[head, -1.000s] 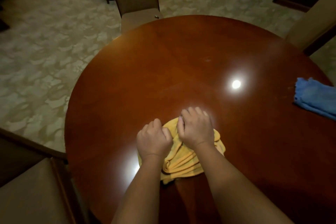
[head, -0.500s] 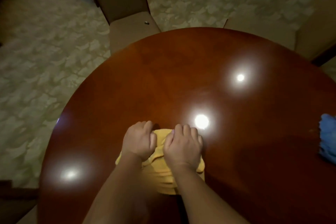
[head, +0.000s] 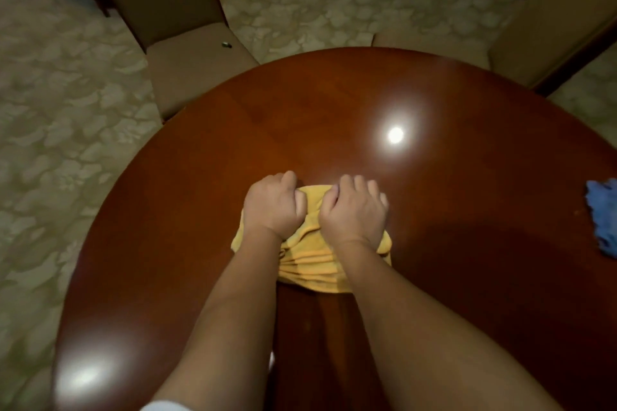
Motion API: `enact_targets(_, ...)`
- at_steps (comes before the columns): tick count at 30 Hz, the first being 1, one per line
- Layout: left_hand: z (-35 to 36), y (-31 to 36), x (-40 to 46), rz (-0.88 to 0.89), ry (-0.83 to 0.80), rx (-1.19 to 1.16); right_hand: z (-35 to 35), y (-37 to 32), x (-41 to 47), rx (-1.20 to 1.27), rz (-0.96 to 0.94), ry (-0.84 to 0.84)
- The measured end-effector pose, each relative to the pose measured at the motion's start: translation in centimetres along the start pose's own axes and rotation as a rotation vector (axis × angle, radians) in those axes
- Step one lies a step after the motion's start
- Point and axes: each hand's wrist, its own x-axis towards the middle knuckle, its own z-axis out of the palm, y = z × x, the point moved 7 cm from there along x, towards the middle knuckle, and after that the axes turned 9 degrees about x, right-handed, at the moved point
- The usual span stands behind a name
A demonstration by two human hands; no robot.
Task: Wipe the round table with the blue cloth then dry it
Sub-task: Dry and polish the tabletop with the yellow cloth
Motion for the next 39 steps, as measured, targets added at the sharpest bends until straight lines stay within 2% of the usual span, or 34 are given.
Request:
enact_targets(5, -1.3, 0.2, -3.9, -0.114, 0.079, -0.004, -0.8, -0.5, -1.5, -0.001, -0.140, -0.063)
enact_targets(9, -2.5, 0.9, -8.9, -0.139, 0.108, -0.029, -2.3, -0.4, -5.0, -0.015, -0.218, -0.066)
enact_targets(13, -3.6, 2.6, -13.4, -0.154, 0.068, -0.019, -4.9, 0.8, -9.8, -0.011, -0.230, -0.036)
enact_targets(22, -6.0, 11.4, -23.4, -0.041, 0.018, -0.101, -13.0, 7.6, -20.7, -0.035, -0.157, -0.005)
enact_targets(26, -5.9, 12.9, -23.8, 0.022, 0.035, -0.095, -14.3, 9.2, -22.1, -0.062, -0.141, 0.047)
enact_targets(39, -3.5, 12.6, -17.6, -0.044, 0.115, -0.073, -11.6, 9.7, -15.4, -0.065, -0.107, 0.068)
